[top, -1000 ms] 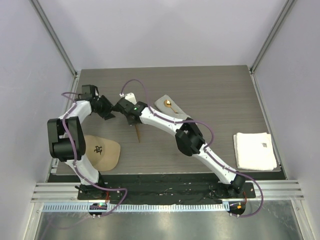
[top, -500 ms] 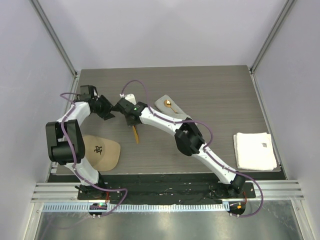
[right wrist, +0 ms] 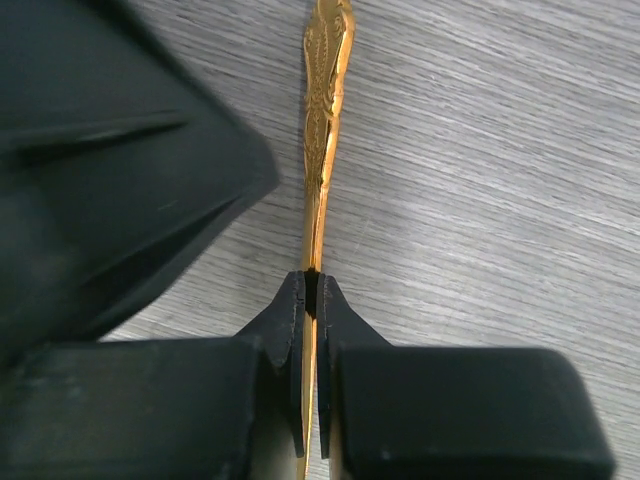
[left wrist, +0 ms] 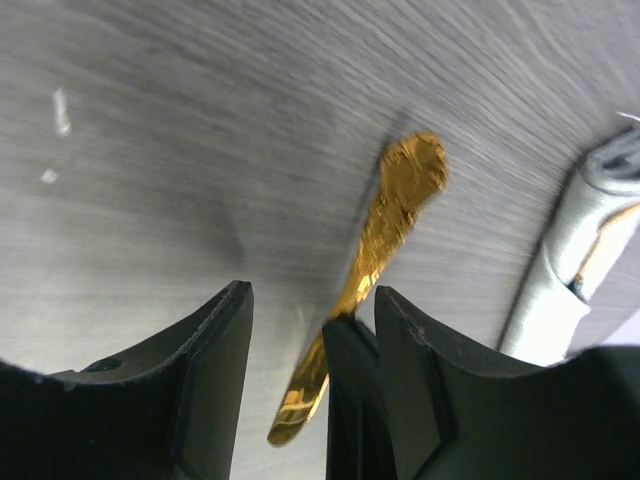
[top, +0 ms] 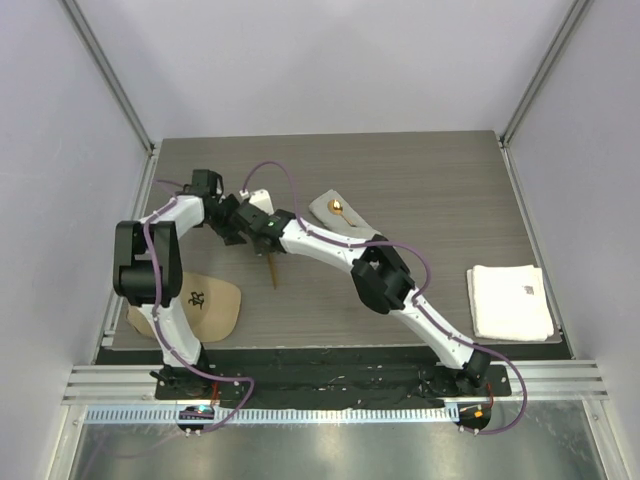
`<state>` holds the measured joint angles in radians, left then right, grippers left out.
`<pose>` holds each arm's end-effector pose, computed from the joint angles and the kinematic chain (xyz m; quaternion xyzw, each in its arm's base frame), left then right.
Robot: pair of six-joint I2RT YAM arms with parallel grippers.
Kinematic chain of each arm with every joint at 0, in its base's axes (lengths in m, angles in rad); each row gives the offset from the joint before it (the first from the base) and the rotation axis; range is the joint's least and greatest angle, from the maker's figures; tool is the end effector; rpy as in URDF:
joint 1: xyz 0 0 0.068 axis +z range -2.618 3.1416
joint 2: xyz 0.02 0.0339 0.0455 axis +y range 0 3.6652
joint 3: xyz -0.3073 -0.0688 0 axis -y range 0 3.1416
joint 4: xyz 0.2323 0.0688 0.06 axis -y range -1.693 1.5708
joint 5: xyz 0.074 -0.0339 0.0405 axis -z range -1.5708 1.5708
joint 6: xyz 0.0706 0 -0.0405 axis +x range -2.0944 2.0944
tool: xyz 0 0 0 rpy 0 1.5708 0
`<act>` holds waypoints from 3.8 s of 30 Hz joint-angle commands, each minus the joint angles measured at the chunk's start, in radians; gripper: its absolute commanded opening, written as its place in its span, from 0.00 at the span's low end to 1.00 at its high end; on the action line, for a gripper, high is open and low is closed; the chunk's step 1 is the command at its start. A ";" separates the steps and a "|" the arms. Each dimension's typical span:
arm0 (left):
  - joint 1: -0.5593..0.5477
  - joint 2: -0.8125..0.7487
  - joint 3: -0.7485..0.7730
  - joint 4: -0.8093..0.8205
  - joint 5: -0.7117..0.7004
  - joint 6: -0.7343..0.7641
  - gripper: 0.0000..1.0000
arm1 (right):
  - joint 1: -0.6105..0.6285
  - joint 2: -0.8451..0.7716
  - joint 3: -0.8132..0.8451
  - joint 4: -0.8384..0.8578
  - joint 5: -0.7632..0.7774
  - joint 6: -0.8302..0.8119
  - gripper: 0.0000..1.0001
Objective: Fold the napkin into a case and place the utensils inside
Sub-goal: Pick up the knife from the center of the board, then pass from the right arm to the left
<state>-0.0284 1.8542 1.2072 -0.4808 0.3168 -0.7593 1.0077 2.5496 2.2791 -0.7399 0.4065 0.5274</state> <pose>0.3871 -0.0330 0.1889 -0.3119 0.9121 -0.2254 0.1413 0.3379 0.4829 0.1631 -0.1696 0.9275 0.0485 0.3296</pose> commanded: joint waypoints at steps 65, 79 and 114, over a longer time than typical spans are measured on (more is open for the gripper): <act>-0.165 0.154 0.080 -0.091 -0.091 0.175 0.01 | 0.063 -0.121 -0.463 0.117 -0.073 -0.107 0.32; -0.107 0.027 0.186 -0.145 0.037 0.210 0.51 | -0.032 -0.348 -0.815 0.399 -0.262 -0.057 0.01; -0.476 -0.549 -0.348 0.556 0.350 -0.110 0.79 | -0.549 -0.927 -1.581 2.042 -0.910 0.905 0.01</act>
<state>-0.4915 1.2480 0.8612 -0.0917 0.6304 -0.7532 0.4561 1.7214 0.7143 1.1305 -0.5404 1.3926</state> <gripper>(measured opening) 0.785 0.042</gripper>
